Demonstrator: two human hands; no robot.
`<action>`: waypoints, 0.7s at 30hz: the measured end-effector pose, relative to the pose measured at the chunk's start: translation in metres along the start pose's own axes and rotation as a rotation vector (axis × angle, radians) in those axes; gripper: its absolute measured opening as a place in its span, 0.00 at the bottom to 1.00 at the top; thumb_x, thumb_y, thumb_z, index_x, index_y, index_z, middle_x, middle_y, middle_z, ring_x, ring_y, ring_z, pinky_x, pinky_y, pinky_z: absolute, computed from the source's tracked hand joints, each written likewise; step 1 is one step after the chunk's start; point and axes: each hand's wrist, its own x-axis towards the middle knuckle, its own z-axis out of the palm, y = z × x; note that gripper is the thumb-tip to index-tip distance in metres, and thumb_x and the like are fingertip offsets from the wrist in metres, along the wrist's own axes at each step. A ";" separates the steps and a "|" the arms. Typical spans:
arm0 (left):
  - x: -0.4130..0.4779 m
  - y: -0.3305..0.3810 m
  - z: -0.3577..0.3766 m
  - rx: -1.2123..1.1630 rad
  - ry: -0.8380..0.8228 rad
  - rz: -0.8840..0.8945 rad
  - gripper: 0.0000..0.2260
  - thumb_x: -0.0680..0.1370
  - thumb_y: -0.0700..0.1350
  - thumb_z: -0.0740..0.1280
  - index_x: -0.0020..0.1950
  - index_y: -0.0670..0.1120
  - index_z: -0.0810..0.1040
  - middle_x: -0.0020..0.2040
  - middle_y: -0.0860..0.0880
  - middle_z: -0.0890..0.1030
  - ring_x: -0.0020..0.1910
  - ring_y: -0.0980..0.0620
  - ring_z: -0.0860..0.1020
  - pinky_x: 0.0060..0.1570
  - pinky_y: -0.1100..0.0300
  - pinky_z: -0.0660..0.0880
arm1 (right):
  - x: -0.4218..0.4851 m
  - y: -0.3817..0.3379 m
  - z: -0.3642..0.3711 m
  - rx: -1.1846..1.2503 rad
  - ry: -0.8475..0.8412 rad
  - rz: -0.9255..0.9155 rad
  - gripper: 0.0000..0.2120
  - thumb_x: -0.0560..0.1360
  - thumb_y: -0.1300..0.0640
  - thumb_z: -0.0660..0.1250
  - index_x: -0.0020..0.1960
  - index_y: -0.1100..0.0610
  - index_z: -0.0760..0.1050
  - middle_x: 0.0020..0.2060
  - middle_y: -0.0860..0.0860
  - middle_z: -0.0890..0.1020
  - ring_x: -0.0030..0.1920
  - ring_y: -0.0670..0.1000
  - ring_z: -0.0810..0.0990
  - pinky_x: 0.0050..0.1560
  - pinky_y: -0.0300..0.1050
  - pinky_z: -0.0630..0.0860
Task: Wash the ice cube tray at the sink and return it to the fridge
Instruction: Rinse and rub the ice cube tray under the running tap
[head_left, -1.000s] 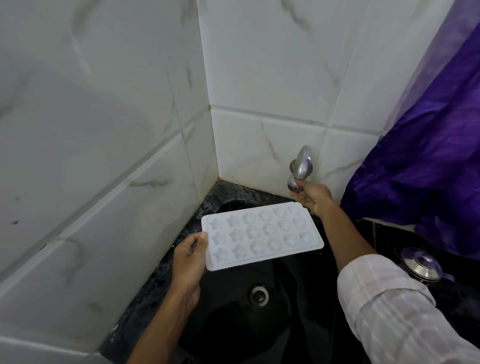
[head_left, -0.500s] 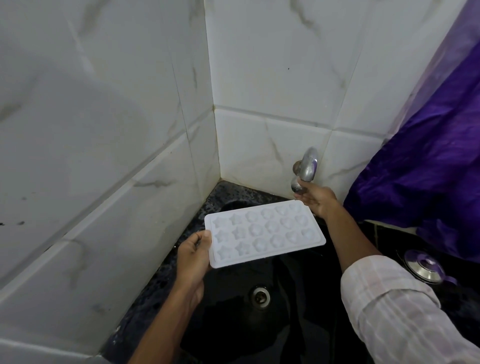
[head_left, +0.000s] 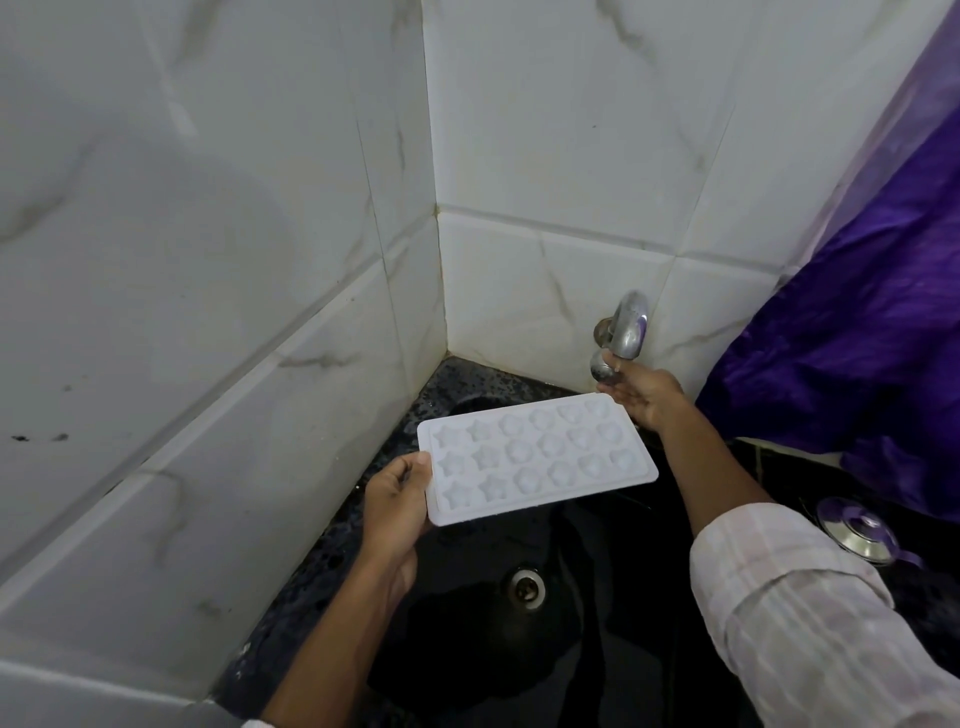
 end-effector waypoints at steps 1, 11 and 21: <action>0.000 0.001 0.001 -0.001 -0.001 0.000 0.10 0.83 0.45 0.62 0.49 0.43 0.81 0.47 0.45 0.86 0.44 0.48 0.84 0.46 0.49 0.82 | 0.002 0.000 -0.001 -0.010 -0.001 0.003 0.24 0.69 0.52 0.78 0.57 0.66 0.76 0.43 0.57 0.83 0.42 0.52 0.84 0.36 0.41 0.79; 0.000 0.000 0.002 0.000 -0.005 -0.015 0.10 0.83 0.45 0.62 0.49 0.43 0.82 0.47 0.45 0.86 0.45 0.47 0.84 0.48 0.47 0.81 | -0.023 0.001 0.000 -0.063 0.070 -0.055 0.17 0.69 0.51 0.78 0.46 0.64 0.79 0.38 0.56 0.83 0.35 0.51 0.82 0.40 0.45 0.80; 0.010 -0.007 0.008 -0.020 0.028 -0.033 0.10 0.83 0.44 0.62 0.48 0.43 0.81 0.48 0.43 0.86 0.44 0.47 0.84 0.39 0.53 0.81 | -0.122 0.035 -0.015 -0.622 0.056 -0.582 0.06 0.79 0.53 0.65 0.55 0.50 0.78 0.48 0.43 0.82 0.45 0.39 0.80 0.42 0.29 0.73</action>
